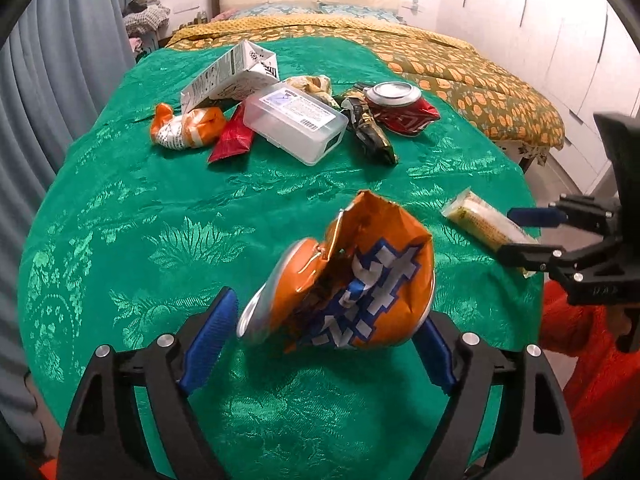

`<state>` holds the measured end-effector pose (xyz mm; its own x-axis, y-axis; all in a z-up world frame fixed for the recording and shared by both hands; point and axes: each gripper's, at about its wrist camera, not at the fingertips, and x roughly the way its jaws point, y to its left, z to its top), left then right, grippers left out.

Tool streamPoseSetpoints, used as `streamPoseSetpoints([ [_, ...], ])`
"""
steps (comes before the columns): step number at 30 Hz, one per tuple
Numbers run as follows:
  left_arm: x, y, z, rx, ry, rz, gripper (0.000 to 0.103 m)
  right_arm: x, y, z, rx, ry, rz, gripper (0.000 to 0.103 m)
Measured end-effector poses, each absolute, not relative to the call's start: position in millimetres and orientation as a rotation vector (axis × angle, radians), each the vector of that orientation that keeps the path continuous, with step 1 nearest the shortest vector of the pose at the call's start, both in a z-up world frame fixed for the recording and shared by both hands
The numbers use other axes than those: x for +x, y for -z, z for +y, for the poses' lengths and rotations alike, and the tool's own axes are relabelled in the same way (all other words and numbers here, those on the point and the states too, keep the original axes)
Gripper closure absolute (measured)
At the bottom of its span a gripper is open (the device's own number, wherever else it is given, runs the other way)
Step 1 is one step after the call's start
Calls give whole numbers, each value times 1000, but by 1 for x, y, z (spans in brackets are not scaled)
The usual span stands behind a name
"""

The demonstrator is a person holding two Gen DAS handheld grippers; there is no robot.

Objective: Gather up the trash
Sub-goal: 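Grasp the orange chip bag with the left tool while the right tool grasps the snack bar wrapper, then carry the chip bag and wrapper over the blue wastebasket with both tools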

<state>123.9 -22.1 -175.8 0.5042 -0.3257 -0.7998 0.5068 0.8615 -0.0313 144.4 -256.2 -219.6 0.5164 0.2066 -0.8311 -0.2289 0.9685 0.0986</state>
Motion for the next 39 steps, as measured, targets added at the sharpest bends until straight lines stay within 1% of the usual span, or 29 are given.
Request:
streamPoseSetpoints([
  [3,123,177,-25,234,504,905,21,149,219,-250,-55,-270,1011,49],
  [4,123,176,-26,239,503,895,23,152,219,-249,-62,-272,1016,54],
  [5,122,175,-26,240,503,888,25,154,220,-248,-65,-273,1021,57],
  [6,122,174,-26,241,500,879,27,155,220,-247,-66,-275,1025,64],
  [7,121,172,-25,242,499,868,27,157,221,-246,-65,-280,1031,77],
  [8,120,171,-25,243,499,862,28,159,222,-246,-65,-282,1035,82],
  [10,119,168,-24,243,495,850,30,159,220,-247,-52,-280,1031,85],
  [11,119,167,-23,237,495,844,31,159,218,-248,-36,-282,1023,86],
  [12,118,165,-22,233,493,838,42,158,216,-248,-23,-283,1014,86],
  [18,127,159,-6,148,480,842,43,151,203,-246,34,-308,946,86],
  [31,143,156,18,-154,570,902,49,144,188,-263,147,-318,844,86],
  [39,133,148,-8,-113,592,889,49,137,184,-288,185,-302,820,86],
])
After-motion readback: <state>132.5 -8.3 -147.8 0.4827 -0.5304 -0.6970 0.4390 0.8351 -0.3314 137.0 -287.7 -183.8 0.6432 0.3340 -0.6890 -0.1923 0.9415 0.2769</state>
